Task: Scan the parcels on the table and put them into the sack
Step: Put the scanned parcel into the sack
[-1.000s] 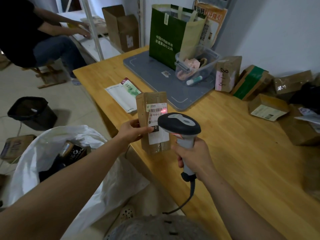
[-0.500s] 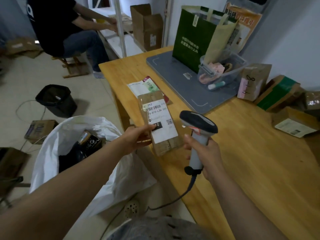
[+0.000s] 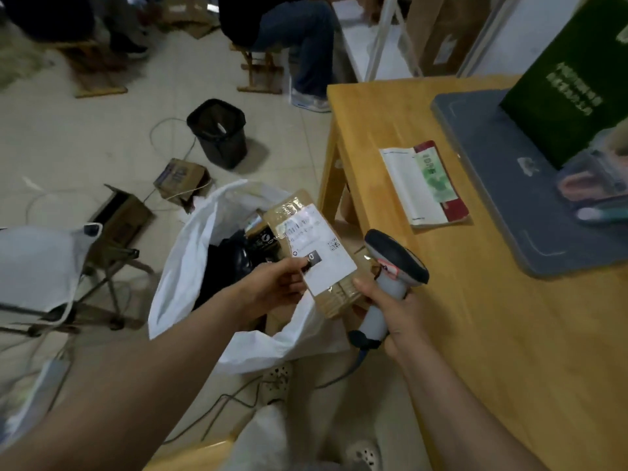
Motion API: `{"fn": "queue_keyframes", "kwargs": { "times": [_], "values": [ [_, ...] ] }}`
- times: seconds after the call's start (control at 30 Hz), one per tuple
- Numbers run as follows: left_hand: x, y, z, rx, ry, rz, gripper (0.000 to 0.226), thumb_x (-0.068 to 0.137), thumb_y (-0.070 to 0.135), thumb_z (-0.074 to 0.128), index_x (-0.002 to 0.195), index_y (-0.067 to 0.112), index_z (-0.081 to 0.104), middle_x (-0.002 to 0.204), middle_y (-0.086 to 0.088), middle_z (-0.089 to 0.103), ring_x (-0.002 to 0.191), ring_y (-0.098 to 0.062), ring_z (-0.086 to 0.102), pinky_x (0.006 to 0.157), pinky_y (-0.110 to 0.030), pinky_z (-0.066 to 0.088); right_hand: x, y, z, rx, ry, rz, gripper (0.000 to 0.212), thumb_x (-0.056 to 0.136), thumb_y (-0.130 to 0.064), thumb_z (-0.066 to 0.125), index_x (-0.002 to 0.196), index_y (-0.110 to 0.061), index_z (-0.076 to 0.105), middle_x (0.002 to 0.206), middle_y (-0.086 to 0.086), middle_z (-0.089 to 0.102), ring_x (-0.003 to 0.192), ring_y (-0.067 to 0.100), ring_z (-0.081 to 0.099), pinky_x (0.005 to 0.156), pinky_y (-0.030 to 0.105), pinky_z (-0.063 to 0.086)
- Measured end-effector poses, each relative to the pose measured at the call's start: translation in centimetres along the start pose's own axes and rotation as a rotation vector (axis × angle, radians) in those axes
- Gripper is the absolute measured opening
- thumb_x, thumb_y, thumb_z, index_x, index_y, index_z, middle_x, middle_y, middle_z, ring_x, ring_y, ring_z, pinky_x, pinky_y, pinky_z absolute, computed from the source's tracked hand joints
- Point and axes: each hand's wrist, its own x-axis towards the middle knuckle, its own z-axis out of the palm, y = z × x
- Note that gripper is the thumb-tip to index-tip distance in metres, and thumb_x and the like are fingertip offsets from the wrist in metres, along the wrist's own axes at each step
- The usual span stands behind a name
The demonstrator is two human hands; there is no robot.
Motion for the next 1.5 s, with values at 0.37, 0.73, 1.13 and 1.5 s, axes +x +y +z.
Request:
{"fn": "queue_keyframes", "kwargs": {
  "times": [0.37,0.73,1.13,1.5],
  "values": [
    [10.9,10.3,-18.5,1.001,0.979,0.314,0.032,0.087,0.020,0.063,0.113,0.001,0.060,0.118,-0.023,0.059,0.108,-0.038,0.056,0.086,-0.041,0.044,14.3,0.0,14.3,-0.754,0.049,-0.257,0.056,0.045,-0.053,0.081,0.085,-0.018,0.063,0.096,0.006,0.065,0.090,0.023,0.063,0.075,0.040,0.057],
    [18.8,12.5,-24.9,1.251,0.972,-0.040,0.005,0.088,0.014,0.048,0.083,0.014,0.049,0.073,-0.002,0.048,0.085,-0.027,0.051,0.088,-0.036,0.026,20.0,2.5,20.1,-1.009,0.020,-0.361,0.048,0.059,-0.041,0.083,0.096,-0.015,0.066,0.107,0.008,0.054,0.106,0.026,0.052,0.078,0.030,0.046],
    [13.9,15.6,-24.6,0.968,0.980,0.112,0.015,0.085,0.012,0.047,0.070,0.013,0.049,0.071,-0.003,0.048,0.083,-0.027,0.046,0.097,-0.040,0.027,24.4,5.3,27.5,-1.260,-0.047,-0.209,0.055,0.071,-0.050,0.076,0.114,-0.019,0.060,0.121,0.015,0.051,0.120,0.034,0.041,0.078,0.034,0.042],
    [12.1,14.8,-23.9,1.092,0.972,0.100,0.014,0.086,0.009,0.045,0.084,0.020,0.053,0.085,-0.003,0.054,0.084,-0.023,0.044,0.083,-0.035,0.019,23.8,5.6,25.3,-0.976,-0.062,-0.146,0.056,0.058,-0.042,0.084,0.101,-0.010,0.068,0.104,0.016,0.064,0.094,0.032,0.062,0.078,0.039,0.053]
  ]
}}
